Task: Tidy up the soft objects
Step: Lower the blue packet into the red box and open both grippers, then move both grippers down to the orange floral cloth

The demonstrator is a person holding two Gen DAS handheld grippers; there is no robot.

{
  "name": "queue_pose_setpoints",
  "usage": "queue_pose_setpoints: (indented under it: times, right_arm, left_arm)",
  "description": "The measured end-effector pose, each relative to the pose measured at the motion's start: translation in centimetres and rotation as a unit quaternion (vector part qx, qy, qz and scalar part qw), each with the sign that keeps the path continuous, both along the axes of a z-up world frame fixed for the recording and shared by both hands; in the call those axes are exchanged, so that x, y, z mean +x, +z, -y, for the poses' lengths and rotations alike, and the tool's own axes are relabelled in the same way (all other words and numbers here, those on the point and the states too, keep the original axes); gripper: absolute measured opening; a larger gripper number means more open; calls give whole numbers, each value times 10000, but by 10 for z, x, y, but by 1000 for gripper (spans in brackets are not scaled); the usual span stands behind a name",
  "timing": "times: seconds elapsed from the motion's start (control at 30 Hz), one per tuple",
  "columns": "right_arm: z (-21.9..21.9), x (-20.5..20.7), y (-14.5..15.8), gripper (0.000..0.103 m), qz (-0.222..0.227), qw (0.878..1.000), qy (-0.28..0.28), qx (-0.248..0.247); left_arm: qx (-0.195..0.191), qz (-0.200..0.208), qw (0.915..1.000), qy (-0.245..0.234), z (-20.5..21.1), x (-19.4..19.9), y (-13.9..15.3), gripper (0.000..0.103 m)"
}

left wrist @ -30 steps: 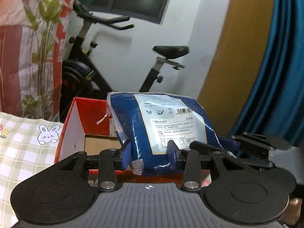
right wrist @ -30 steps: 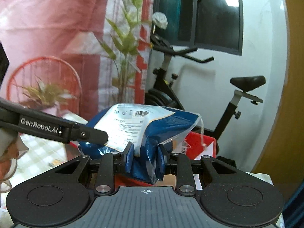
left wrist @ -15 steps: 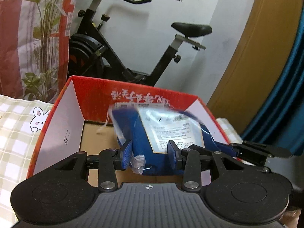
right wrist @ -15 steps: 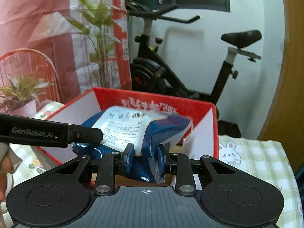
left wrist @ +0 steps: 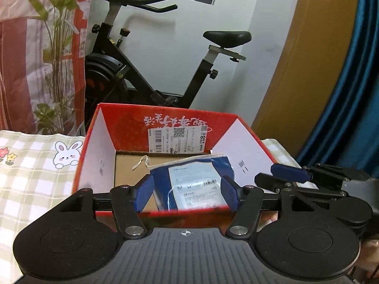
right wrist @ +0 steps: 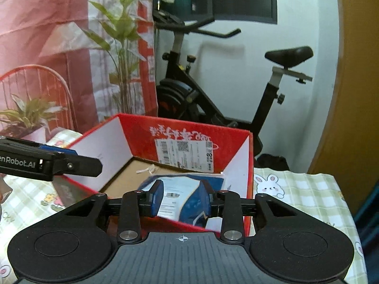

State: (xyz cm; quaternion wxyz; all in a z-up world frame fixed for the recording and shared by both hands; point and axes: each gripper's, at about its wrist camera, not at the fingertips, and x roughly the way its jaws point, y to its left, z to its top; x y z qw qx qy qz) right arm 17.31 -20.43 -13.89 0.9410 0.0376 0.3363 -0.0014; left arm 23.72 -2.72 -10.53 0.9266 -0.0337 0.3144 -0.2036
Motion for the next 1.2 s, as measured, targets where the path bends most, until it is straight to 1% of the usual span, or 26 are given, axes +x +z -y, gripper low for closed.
queue_pose_setpoints:
  times: [0.13, 0.23, 0.37, 0.5, 0.57, 0.7, 0.73, 0.8, 0.9, 0.97, 1.0, 1.1, 1.2]
  right_arm:
    - [-10, -24, 15, 31, 202, 9997, 29, 104]
    - [-18, -45, 22, 31, 304, 9993, 30, 222]
    - [-30, -72, 19, 31, 260, 9990, 13, 377]
    - [-43, -99, 4, 31, 92, 9988, 85, 480]
    - [-51, -111, -5, 31, -13, 9986, 120, 513]
    - [-62, -130, -24, 31, -282, 9979, 210, 550]
    - [-64, -133, -29, 31, -352, 9976, 218, 549]
    - [-66, -137, -38, 31, -475, 9971, 210, 565]
    - [-70, -138, -51, 31, -675, 9960, 232, 535]
    - [-73, -138, -60, 33, -774, 9955, 296, 453]
    - [-74, -138, -62, 33, -769, 9957, 334, 404]
    - [-76, -137, -66, 35, -744, 9958, 407, 344]
    - [-72, -136, -68, 36, -712, 9956, 398, 457]
  left_arm:
    - [-57, -34, 10000, -40, -14, -25, 6, 63]
    - [-80, -95, 9999, -109, -22, -45, 4, 62]
    - [-73, -184, 9996, -197, -30, -70, -8, 60]
    - [-192, -403, 9988, -186, -37, -90, -29, 57]
    - [-192, -490, 9985, -119, -38, -99, -42, 55]
    - [-325, -710, 9969, -62, -38, -113, -67, 50]
    - [-358, -760, 9964, -75, -39, -116, -71, 47]
    - [-355, -849, 9957, -138, -36, -122, -81, 47]
    - [-255, -863, 9958, -190, -33, -126, -89, 47]
    - [-320, -920, 9951, -194, -35, -126, -93, 46]
    - [-337, -959, 9946, -192, -35, -125, -96, 45]
    - [-350, -1132, 9928, -189, -36, -123, -106, 35]
    - [-426, -1212, 9915, -185, -39, -121, -112, 35]
